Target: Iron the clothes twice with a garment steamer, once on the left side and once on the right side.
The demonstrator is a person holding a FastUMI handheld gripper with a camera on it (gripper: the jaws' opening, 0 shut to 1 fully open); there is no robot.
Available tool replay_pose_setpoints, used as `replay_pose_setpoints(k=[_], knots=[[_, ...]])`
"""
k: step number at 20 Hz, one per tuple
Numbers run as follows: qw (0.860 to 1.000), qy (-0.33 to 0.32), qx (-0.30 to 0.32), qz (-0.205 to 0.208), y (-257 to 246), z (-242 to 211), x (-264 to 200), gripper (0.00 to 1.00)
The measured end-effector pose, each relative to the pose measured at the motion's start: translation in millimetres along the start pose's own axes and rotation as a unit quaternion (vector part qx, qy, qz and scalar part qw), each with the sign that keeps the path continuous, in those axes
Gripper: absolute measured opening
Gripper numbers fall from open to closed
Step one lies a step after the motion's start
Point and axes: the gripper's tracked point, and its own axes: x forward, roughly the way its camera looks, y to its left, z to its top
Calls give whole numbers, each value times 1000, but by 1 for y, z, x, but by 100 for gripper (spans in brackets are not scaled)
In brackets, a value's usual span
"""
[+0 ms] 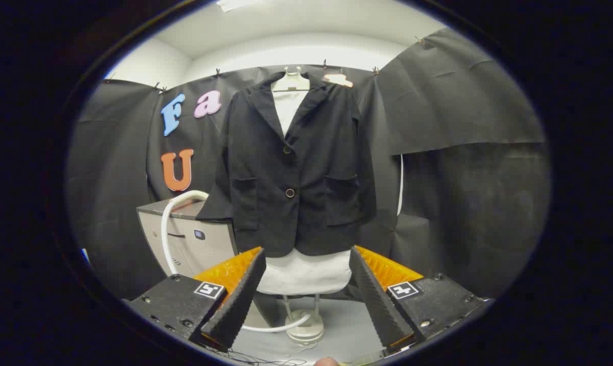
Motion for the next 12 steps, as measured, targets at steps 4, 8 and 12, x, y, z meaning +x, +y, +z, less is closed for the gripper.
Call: replay_pose_setpoints(k=[4, 8, 12], knots=[[1000, 4, 4, 1, 3, -3, 0, 100], [1000, 4, 8, 2, 7, -4, 2, 100], [1000, 4, 12, 7, 20, -2, 3, 100]])
